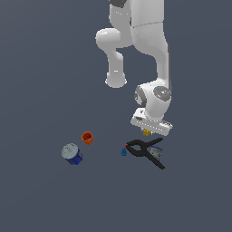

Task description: Pick up a designated object from a clutter of objects.

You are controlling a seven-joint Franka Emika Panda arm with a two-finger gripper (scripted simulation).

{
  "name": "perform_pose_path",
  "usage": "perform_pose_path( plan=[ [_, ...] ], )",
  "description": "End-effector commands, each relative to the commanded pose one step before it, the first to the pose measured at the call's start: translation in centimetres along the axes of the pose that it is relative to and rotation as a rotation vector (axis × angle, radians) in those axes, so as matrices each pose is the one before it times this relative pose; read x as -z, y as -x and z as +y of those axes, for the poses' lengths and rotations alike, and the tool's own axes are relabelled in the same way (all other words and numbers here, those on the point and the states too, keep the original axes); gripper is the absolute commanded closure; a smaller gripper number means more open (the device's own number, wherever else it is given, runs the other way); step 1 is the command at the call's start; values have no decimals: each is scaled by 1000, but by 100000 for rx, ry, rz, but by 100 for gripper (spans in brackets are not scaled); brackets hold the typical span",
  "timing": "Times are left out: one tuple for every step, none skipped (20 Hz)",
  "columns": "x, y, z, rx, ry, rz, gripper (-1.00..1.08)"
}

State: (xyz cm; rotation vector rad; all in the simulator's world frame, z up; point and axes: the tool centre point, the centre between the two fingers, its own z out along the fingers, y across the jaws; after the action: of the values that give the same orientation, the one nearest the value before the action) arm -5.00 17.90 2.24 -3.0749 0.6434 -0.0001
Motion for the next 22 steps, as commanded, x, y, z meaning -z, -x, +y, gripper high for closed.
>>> perform_pose_path(
  plan=[
    [96, -62, 47, -24, -5, 15, 108],
    [130, -66, 52, 0, 0, 0, 108],
    [182, -93, 72, 0, 0, 0, 108],
    [234, -119, 93, 0, 0, 0, 108],
    [288, -147, 114, 0, 0, 0, 108],
    [343, -174, 135, 0, 0, 0, 108],
    [398, -202, 157, 0, 0, 0, 108],
    [454, -230, 178, 0, 0, 0, 108],
    [508, -257, 199, 0, 0, 0, 108],
    [560, -284, 219, 0, 0, 0, 108],
    [611, -309, 238, 0, 0, 0, 108],
    [661, -334, 256, 0, 0, 0, 108],
    [708, -357, 273, 0, 0, 0, 108],
    [750, -367, 272, 48, -32, -38, 108],
    [800, -403, 305, 0, 0, 0, 108],
    [845, -424, 320, 0, 0, 0, 108],
    [889, -447, 337, 5, -39, -29, 108],
    [931, -467, 350, 0, 0, 0, 108],
    [973, -488, 364, 13, -55, -40, 108],
    [1003, -503, 373, 0, 0, 0, 108],
    [1018, -511, 377, 0, 0, 0, 108],
    [1013, -510, 376, 12, -58, -36, 108]
  ],
)
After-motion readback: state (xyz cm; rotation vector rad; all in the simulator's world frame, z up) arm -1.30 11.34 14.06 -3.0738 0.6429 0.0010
